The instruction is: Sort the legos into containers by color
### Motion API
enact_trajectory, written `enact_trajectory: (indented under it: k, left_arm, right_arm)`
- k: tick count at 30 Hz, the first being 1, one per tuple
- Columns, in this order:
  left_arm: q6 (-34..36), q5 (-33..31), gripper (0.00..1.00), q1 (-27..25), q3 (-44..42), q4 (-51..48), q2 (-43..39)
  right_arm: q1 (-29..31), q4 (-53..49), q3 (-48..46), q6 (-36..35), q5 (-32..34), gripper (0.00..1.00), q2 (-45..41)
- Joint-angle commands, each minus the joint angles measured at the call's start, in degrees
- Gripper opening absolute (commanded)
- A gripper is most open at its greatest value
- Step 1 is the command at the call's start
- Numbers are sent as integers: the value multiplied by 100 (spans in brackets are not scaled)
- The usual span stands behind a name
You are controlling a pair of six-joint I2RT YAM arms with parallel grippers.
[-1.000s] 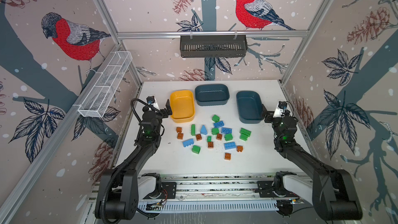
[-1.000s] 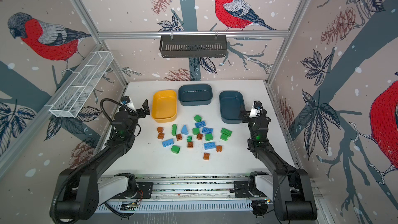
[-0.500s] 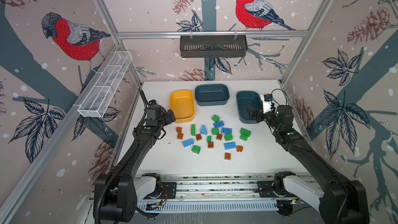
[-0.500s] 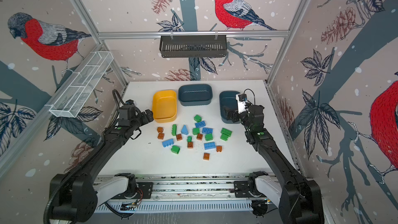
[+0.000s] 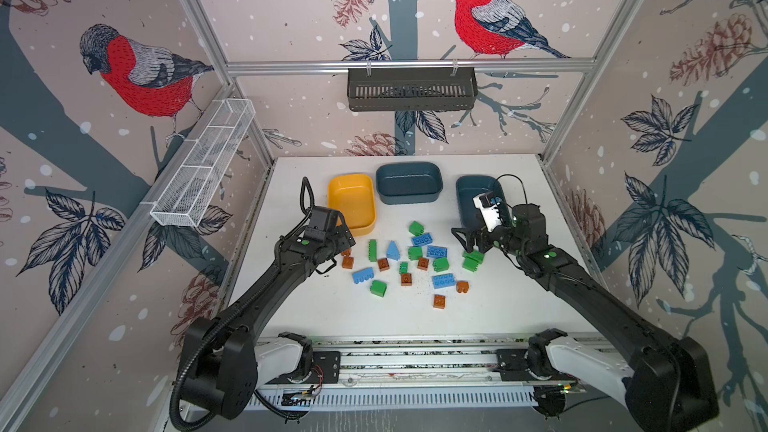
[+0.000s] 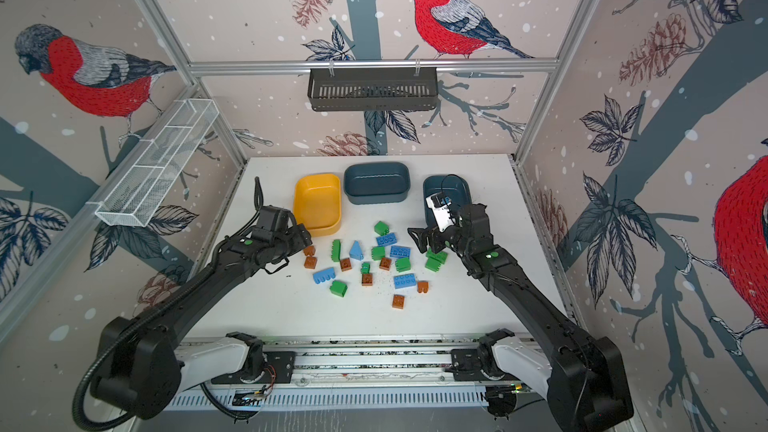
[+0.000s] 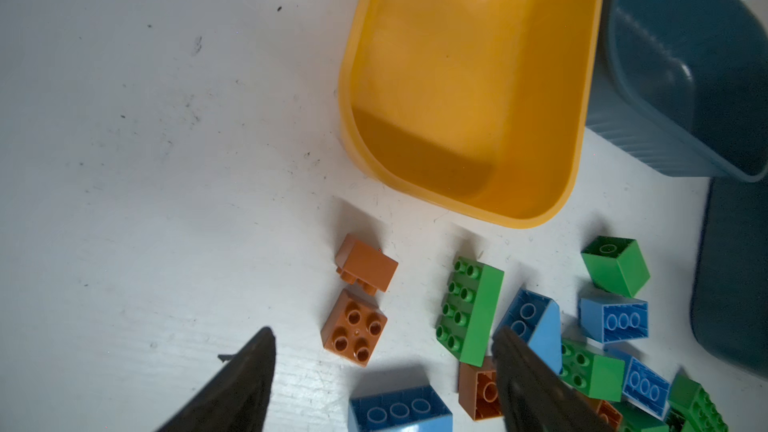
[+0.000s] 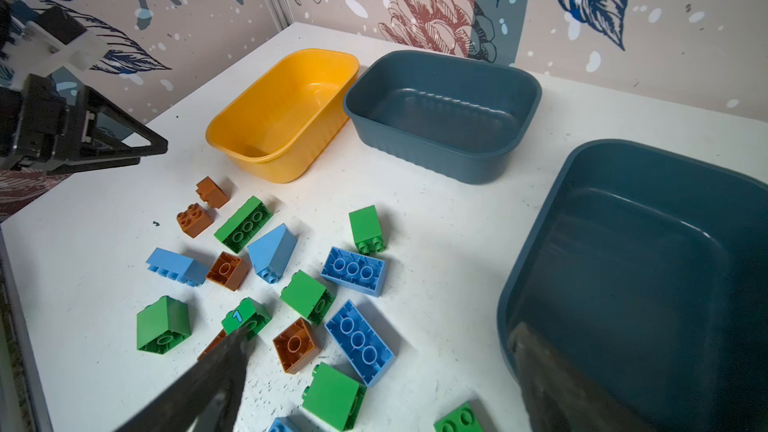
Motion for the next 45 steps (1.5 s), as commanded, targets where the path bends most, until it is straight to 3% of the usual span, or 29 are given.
enact_trajectory:
  k: [1, 5, 8, 10, 17, 29, 31, 40, 42, 45]
  left_arm:
    - [-664, -372, 78, -159, 177, -485, 333]
    - [-1257, -635, 76, -477, 310, -324, 643]
    - [-1628, -870, 66, -553, 399, -377, 896]
    - [-1826, -885, 65, -553, 339, -271, 1018]
    - [-2133, -996, 57, -558, 364, -12, 1409]
    - [-2261, -1143, 51, -566, 689, 173, 2184]
    - [-2251, -1128, 45, -570, 672, 187, 2250]
    - [-2125, -1098, 41, -571, 626, 83, 2336]
    - [-2098, -1093, 34, -571, 589, 71, 2321]
    - [-2068, -1076, 34, -568, 520, 70, 2340]
  right_arm:
    - [79, -119, 91, -113, -52, 100, 47]
    - [139, -116, 82, -121, -47, 100, 99]
    - [151, -160, 92, -130, -45, 99, 116]
    - [154, -213, 105, -164, -28, 100, 102]
    - [150, -341, 90, -235, 32, 99, 87]
    - [139, -454, 83, -310, 103, 99, 96]
    - [135, -463, 83, -322, 114, 99, 110]
    - [134, -482, 100, -346, 76, 99, 201]
    - [128, -482, 100, -350, 77, 100, 205]
    - [122, -478, 100, -359, 74, 99, 205]
